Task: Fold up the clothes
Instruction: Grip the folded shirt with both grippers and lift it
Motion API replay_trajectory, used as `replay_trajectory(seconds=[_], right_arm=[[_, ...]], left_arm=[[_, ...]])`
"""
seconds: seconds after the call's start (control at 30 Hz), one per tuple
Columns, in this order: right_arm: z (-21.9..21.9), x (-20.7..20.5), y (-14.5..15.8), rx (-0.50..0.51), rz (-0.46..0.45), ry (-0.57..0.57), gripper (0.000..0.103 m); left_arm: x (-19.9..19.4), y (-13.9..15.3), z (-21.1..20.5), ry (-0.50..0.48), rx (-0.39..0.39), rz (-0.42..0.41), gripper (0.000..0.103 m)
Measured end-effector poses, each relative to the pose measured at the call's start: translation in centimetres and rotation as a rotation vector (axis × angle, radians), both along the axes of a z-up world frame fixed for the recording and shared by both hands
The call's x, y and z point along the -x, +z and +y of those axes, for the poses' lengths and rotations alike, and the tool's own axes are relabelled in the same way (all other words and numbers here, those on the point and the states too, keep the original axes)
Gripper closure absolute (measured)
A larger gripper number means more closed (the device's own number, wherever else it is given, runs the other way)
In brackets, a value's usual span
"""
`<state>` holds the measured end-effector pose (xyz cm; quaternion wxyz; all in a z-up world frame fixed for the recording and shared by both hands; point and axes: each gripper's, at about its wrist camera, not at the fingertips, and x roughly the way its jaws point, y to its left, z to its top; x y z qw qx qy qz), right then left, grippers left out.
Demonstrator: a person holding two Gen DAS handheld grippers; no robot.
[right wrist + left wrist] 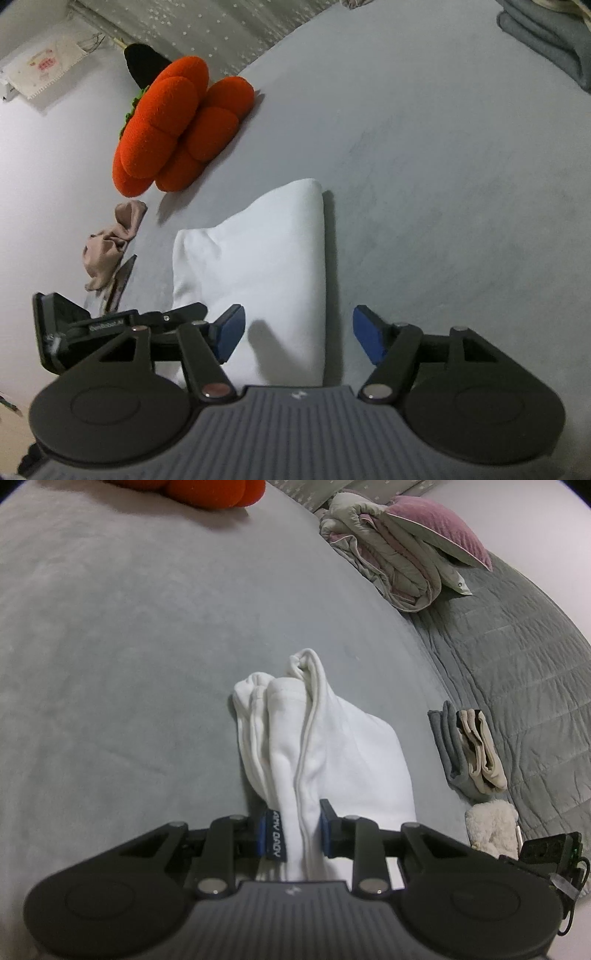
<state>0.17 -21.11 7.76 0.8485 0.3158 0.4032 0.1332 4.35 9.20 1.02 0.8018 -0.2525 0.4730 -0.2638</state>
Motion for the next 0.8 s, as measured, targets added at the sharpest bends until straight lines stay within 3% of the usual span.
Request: replay_trajectory(seconds=[0.23, 0.5, 0.8], right_arm=[[0.4, 0.1, -0.2, -0.061, 0.007, -0.005, 0.047], [0.6, 0.1, -0.6, -0.098, 0.004, -0.016, 0.047], [1.7, 0.3, -0.3, -0.032, -0.024, -0.023, 0.053]], left_arm=[[0.5, 0.6, -0.7, 0.004, -0.059, -0.039, 0.075], [0.8, 0.9, -0.9, 0.002, -0.1, -0.07, 0.075], [1.4, 1.6, -2.0, 0.002, -0.163, -0.116, 0.074]])
